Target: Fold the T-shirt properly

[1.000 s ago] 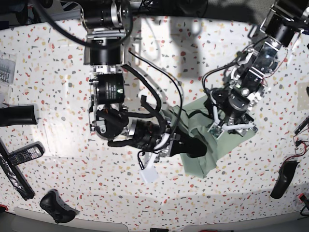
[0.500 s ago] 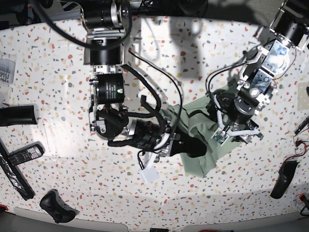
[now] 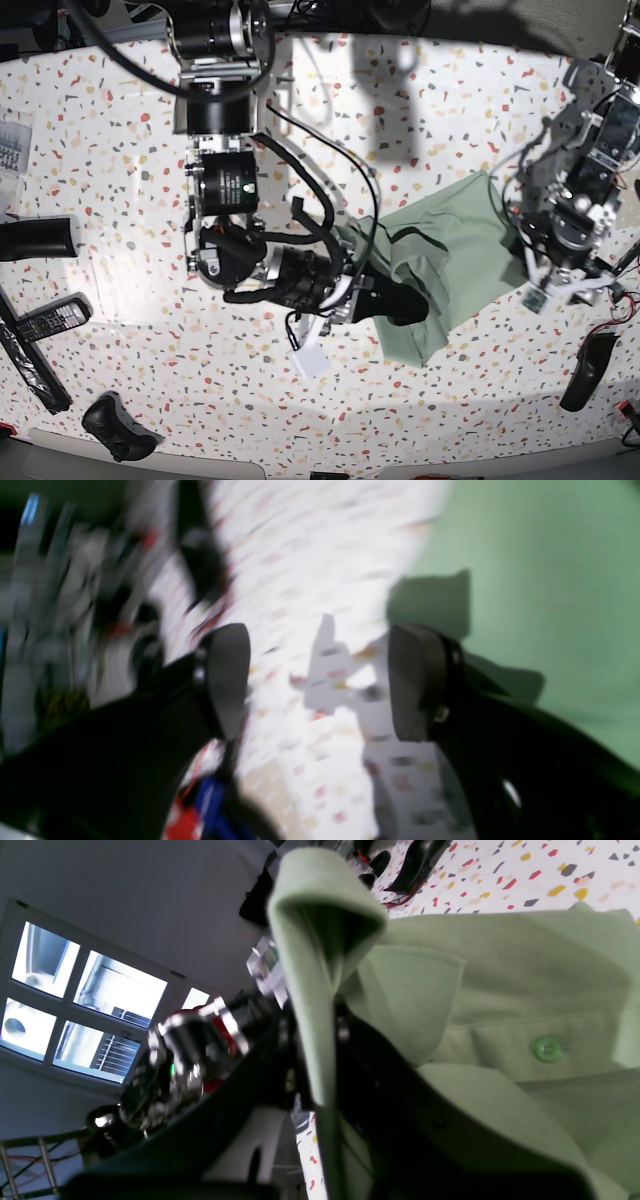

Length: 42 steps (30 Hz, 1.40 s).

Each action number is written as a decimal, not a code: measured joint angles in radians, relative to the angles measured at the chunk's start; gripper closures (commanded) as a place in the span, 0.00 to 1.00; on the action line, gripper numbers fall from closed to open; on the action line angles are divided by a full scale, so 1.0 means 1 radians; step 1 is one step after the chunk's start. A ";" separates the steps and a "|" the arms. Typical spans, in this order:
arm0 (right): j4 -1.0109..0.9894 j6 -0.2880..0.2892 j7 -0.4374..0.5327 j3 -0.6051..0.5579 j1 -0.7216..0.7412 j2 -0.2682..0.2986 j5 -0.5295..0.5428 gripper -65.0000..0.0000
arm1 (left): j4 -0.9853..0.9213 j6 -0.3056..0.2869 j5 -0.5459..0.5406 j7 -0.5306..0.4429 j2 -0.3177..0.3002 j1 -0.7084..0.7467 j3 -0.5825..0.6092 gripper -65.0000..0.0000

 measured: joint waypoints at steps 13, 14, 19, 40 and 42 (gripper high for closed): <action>-0.001 0.000 0.174 -0.027 0.000 0.000 -0.123 1.00 | -0.074 -0.008 -0.042 0.091 0.002 0.040 -0.082 0.39; -0.001 0.000 0.183 -0.045 0.000 0.000 -0.142 1.00 | -0.074 -0.007 -0.041 0.091 0.002 0.040 -0.082 0.39; -0.001 -0.001 0.281 -0.175 0.000 0.000 -0.268 1.00 | -0.074 -0.007 -0.041 0.096 0.001 0.040 -0.082 0.39; -0.158 -0.201 0.835 -0.533 0.000 0.003 -0.719 1.00 | -0.074 -0.007 -0.003 0.254 0.002 0.041 -0.082 0.39; -0.183 -0.201 0.858 -0.533 0.003 0.003 -0.722 1.00 | -0.074 -0.007 -0.003 0.259 0.002 0.041 -0.082 0.39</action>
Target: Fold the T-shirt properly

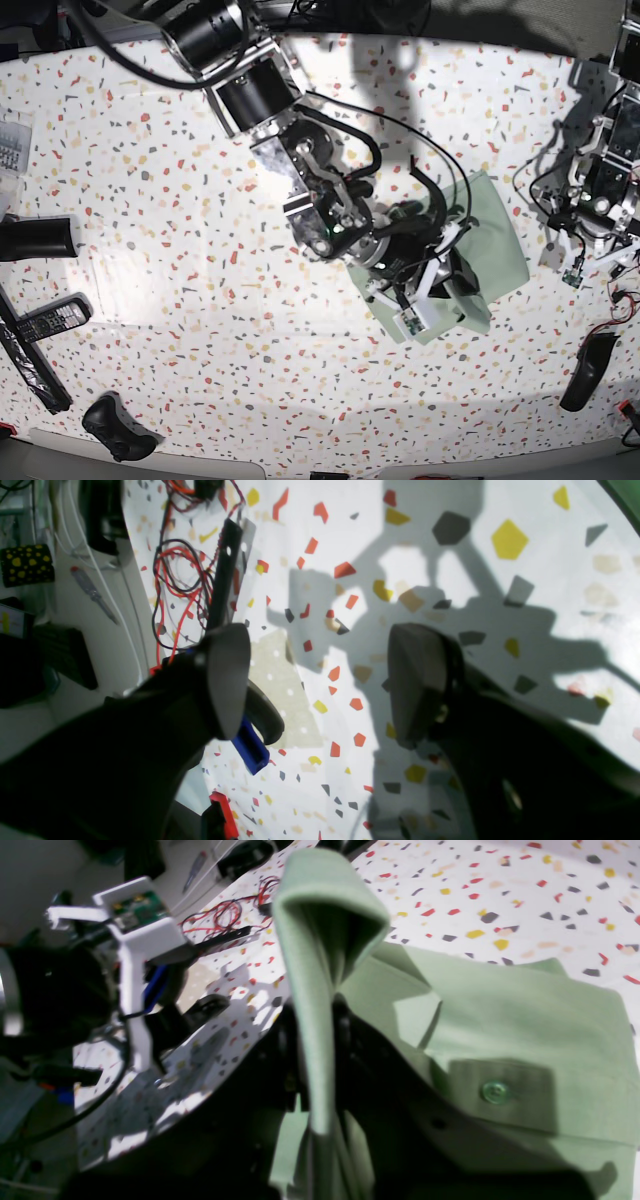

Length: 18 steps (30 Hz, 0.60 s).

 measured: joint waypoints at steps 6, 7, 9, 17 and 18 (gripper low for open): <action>-0.041 0.000 0.034 0.000 0.020 0.000 -0.001 1.00 | 0.000 0.000 0.000 0.000 0.000 0.000 0.000 0.39; -0.041 0.000 0.034 0.000 0.024 0.000 0.000 1.00 | 0.000 0.000 0.000 0.000 0.000 0.000 0.000 0.39; -0.041 -0.002 0.034 0.000 0.038 0.000 -0.001 1.00 | 0.000 0.000 0.000 0.000 0.000 0.000 0.000 0.39; -0.041 -0.048 0.073 0.000 0.052 0.000 0.023 0.84 | 0.000 0.000 0.000 0.004 0.000 0.000 0.000 0.39; -0.041 -0.049 0.078 0.000 0.052 0.000 0.054 0.78 | 0.000 0.000 0.000 0.004 0.000 0.000 0.000 0.39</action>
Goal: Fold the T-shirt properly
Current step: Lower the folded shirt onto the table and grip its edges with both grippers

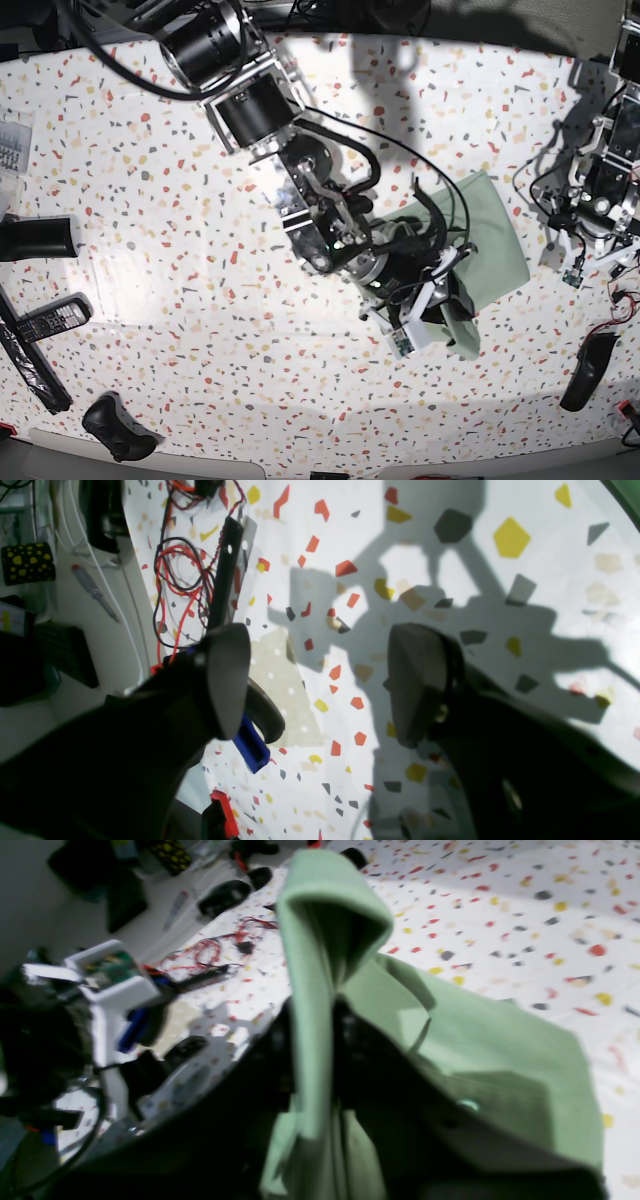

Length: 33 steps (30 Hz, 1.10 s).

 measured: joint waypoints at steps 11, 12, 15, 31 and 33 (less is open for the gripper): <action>0.000 0.232 0.011 -0.056 0.000 -0.003 0.397 0.66 | 0.000 0.000 0.000 0.000 0.000 0.000 0.000 0.39; 0.000 0.232 0.012 -0.056 0.001 -0.003 0.399 0.66 | 0.000 0.000 0.000 0.000 0.000 0.000 0.000 0.39; 0.000 0.233 0.010 -0.031 0.009 0.000 0.347 0.66 | 0.000 0.000 0.000 0.000 0.000 0.000 0.000 0.39; -0.077 0.093 -0.035 0.290 0.094 -0.003 -0.293 0.66 | 0.238 0.013 -0.055 -0.004 0.034 0.002 0.000 0.39; -0.110 0.089 -0.032 0.316 0.095 -0.002 -0.292 0.66 | 0.320 0.012 -0.105 -0.013 0.072 0.006 -0.003 0.39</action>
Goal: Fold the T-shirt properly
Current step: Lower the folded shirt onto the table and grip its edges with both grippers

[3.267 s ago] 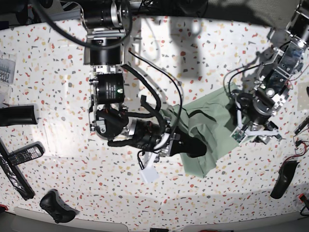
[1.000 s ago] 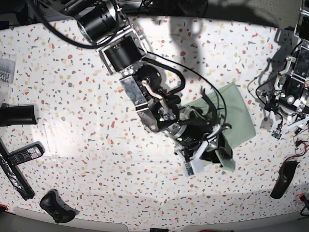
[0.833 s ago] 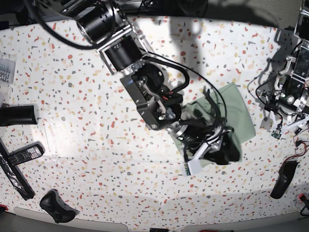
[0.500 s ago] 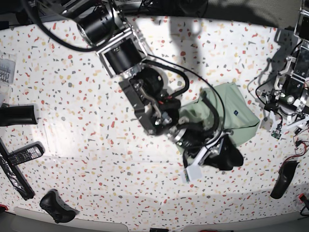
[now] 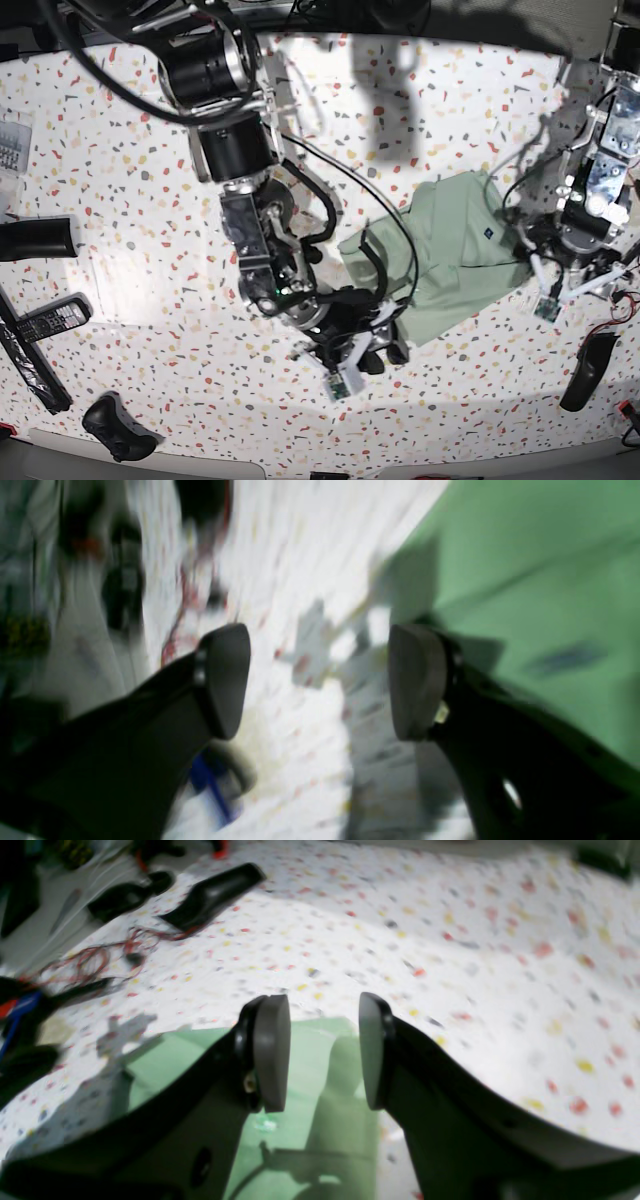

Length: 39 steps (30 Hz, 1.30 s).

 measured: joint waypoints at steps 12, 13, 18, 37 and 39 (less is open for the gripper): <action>-0.238 0.001 0.022 -0.007 -0.007 0.002 -0.096 0.66 | -0.049 -0.079 -0.013 -0.267 0.254 0.251 -0.001 0.39; -0.237 0.001 0.019 -0.019 -0.012 0.005 -0.095 0.66 | -0.093 -0.079 -0.010 -0.267 0.254 0.249 -0.001 0.39; -0.211 0.026 -0.034 -0.130 -0.050 0.061 -0.088 0.66 | -0.259 -0.085 0.064 -0.317 0.254 0.206 -0.003 0.39; 0.324 0.035 -0.223 -0.264 -0.343 0.122 0.071 0.66 | -0.296 0.040 0.195 -0.254 0.036 0.148 -0.003 0.39; 0.332 0.037 -0.223 -0.264 -0.330 0.106 0.071 0.66 | -0.297 0.037 0.167 -0.256 0.044 0.121 -0.001 0.39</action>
